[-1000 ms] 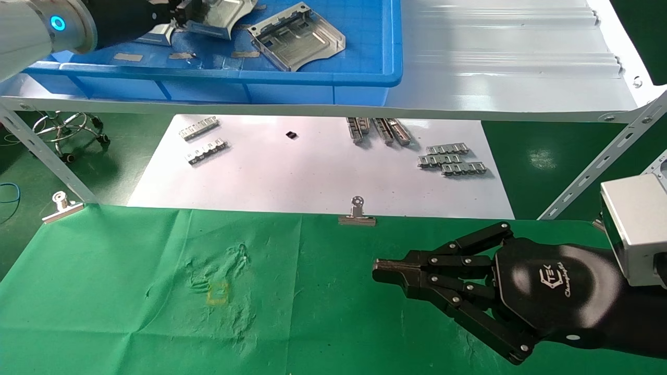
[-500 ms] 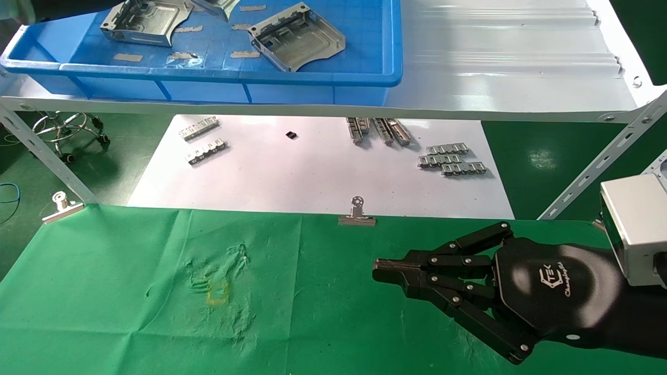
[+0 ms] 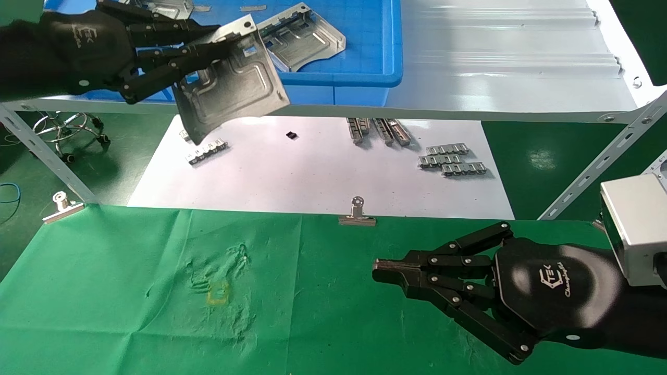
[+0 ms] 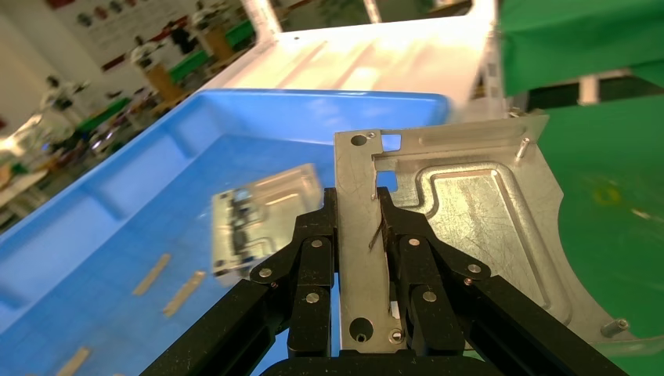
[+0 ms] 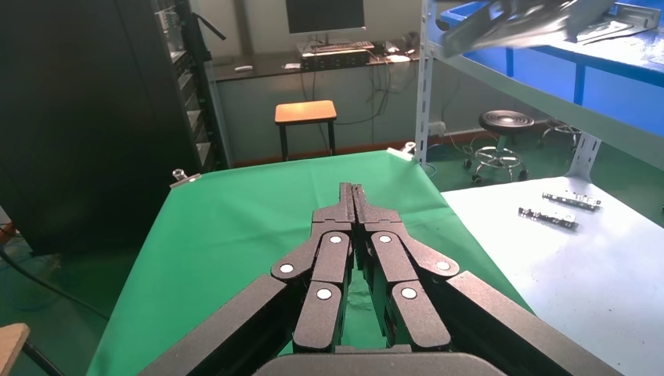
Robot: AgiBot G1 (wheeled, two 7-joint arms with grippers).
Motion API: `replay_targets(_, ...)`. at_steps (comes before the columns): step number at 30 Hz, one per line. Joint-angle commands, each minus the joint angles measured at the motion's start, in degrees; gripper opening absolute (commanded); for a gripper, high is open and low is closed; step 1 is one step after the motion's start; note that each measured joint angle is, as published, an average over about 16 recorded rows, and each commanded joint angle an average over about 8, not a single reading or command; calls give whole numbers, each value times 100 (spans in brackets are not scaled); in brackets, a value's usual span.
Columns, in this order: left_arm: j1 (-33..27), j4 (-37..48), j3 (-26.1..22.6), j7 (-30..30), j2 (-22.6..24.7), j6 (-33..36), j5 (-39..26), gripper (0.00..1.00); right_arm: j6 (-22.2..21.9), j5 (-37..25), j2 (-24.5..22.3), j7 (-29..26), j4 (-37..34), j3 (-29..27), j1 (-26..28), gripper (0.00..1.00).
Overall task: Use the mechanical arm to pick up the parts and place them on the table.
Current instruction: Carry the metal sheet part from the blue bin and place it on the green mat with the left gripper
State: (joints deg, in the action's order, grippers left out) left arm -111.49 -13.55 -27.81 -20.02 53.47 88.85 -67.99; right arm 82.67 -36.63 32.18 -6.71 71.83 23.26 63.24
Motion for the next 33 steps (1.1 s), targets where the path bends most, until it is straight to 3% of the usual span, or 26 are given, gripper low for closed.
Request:
replay_targets(1, 87, -30, 10, -220, -85, 264, 48, 0, 0, 0, 0, 0, 0, 0, 0, 0)
replay_targets(12, 1236, -1761, -900, -611, -810, 285, 614, 0, 0, 0, 0, 0, 0, 0, 0, 0)
replay_targets(17, 1666, -2162, -1408, -870, -1000, 242, 692, 0, 0, 0, 0, 0, 0, 0, 0, 0)
replay_targets(25, 1915, -1815, -2031, -1548, -869, 186, 568, 0, 0, 0, 0, 0, 0, 0, 0, 0)
replay_targets(33, 1766, -912, -2286, -2352, -562, 33, 325, 0, 0, 0, 0, 0, 0, 1, 0, 0)
